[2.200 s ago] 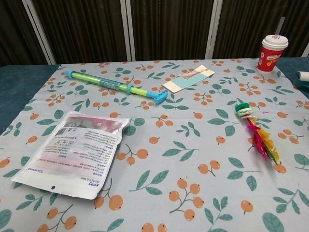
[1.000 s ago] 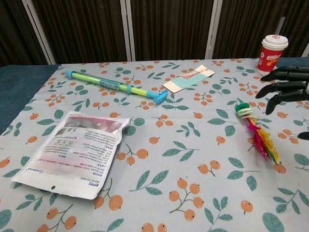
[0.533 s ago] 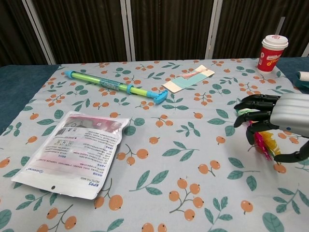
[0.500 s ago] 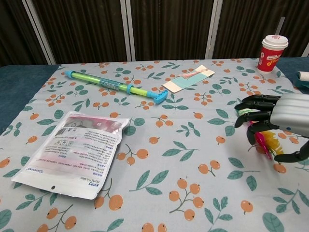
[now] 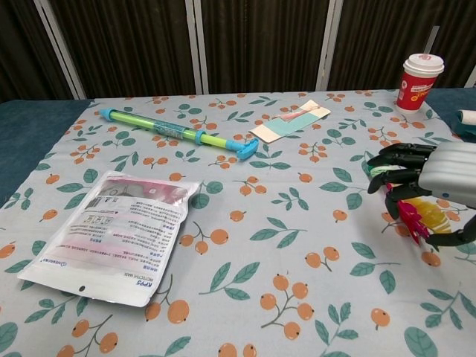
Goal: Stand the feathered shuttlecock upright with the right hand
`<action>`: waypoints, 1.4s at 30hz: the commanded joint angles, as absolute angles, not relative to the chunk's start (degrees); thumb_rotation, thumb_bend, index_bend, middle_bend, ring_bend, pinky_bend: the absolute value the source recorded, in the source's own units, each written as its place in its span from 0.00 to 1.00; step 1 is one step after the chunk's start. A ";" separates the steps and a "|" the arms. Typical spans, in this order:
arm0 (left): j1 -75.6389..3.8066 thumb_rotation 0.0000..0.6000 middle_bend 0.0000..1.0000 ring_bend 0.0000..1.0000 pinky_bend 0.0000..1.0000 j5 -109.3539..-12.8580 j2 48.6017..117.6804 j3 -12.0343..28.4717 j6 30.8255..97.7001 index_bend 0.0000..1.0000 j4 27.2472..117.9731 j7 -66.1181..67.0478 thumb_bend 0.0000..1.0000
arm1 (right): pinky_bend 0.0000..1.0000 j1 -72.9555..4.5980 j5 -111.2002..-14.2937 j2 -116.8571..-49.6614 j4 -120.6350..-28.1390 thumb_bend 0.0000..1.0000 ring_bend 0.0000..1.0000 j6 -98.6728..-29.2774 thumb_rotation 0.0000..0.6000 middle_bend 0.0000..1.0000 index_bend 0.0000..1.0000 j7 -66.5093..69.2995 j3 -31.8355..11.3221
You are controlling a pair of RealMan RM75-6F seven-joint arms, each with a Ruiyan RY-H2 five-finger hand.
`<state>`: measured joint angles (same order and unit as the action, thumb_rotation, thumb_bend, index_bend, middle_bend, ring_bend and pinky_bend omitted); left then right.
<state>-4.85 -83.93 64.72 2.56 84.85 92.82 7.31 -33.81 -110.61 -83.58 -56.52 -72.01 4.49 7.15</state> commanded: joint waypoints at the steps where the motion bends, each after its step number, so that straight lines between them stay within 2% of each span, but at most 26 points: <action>1: -4.85 0.92 0.00 0.00 0.00 -83.92 64.70 2.56 84.81 0.09 92.82 7.26 0.14 | 0.00 -33.78 -110.17 -83.52 -56.80 0.15 0.00 -71.81 1.00 0.19 0.43 4.06 7.26; 18: -4.84 0.92 0.00 0.00 0.00 -83.90 64.71 2.55 84.83 0.09 92.88 7.31 0.14 | 0.00 -33.98 -108.64 -83.62 -57.64 0.24 0.00 -71.25 1.00 0.25 0.53 3.54 7.90; 27: -4.84 0.92 0.00 0.00 0.00 -83.91 64.69 2.54 84.82 0.09 92.85 7.25 0.14 | 0.00 -34.04 -108.02 -83.68 -57.81 0.33 0.00 -70.98 1.00 0.26 0.55 3.23 8.24; 42: -4.86 0.92 0.00 0.00 0.00 -83.94 64.67 2.53 84.79 0.09 92.82 7.20 0.14 | 0.00 -34.10 -107.22 -83.58 -58.22 0.39 0.00 -70.70 1.00 0.26 0.57 2.70 8.59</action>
